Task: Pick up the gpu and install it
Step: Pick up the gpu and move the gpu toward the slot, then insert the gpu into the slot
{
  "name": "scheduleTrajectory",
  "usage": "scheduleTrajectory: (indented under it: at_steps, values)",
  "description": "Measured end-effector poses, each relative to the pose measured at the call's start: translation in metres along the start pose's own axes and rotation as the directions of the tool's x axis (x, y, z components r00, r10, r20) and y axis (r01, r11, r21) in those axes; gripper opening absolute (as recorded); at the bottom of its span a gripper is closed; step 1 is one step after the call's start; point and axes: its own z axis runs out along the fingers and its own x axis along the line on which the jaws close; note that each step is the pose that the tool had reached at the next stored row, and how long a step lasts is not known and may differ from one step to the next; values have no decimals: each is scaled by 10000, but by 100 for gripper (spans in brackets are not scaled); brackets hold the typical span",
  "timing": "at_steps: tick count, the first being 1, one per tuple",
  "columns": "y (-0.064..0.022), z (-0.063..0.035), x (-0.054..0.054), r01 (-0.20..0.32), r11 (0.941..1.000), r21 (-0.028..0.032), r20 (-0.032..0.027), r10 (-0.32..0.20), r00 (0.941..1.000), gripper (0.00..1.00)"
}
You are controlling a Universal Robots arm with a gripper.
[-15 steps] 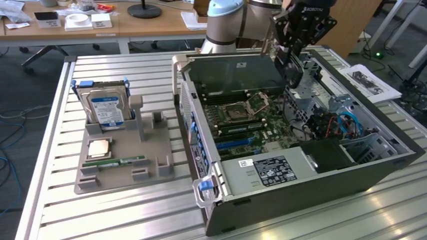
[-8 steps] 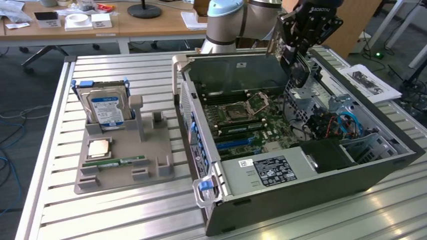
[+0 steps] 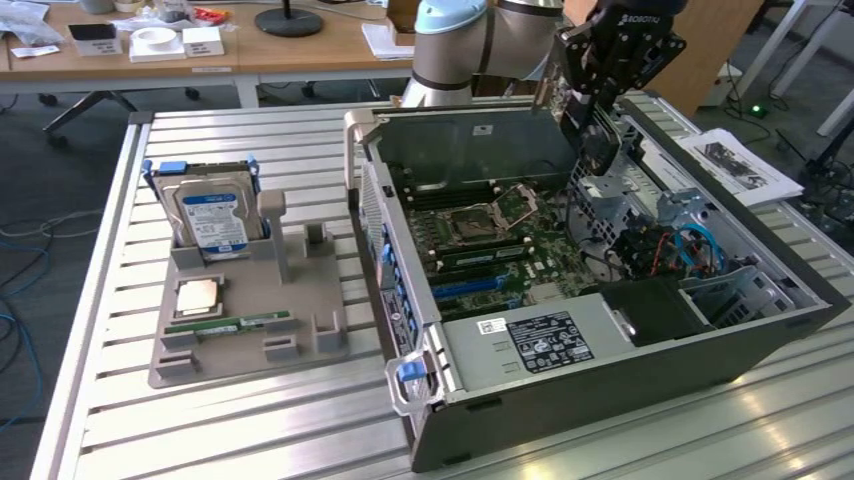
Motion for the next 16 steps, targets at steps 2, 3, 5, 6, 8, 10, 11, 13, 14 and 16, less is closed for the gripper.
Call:
scheduleTrajectory:
  at_steps: [2, 3, 5, 6, 8, 10, 11, 13, 14, 16]
  values:
    - [0, 0, -3, -1, 10000, 0, -1, 1, 10000, 27]
    - [1, 0, -11, 0, 10000, 0, 0, 0, 10000, 27]
    - [2, 1, -39, 0, 10000, 1, 0, 0, 10000, 27]
    - [3, 2, -56, -1, 10000, 1, 0, 1, 10000, 27]
    - [5, 4, -95, -1, 10000, -1, 0, 1, 10000, 27]
    - [7, 5, -133, 0, 10000, -1, 0, 0, 10000, 27]
    - [8, 5, -149, 1, 10000, 0, 0, -1, 10000, 27]
    - [9, 6, -172, 0, 10000, -1, 0, 0, 10000, 27]
    - [9, 7, -173, 0, 10000, -2, 0, 0, 10000, 27]
    - [9, 6, -173, 0, 10000, 0, 0, 0, 10000, 27]
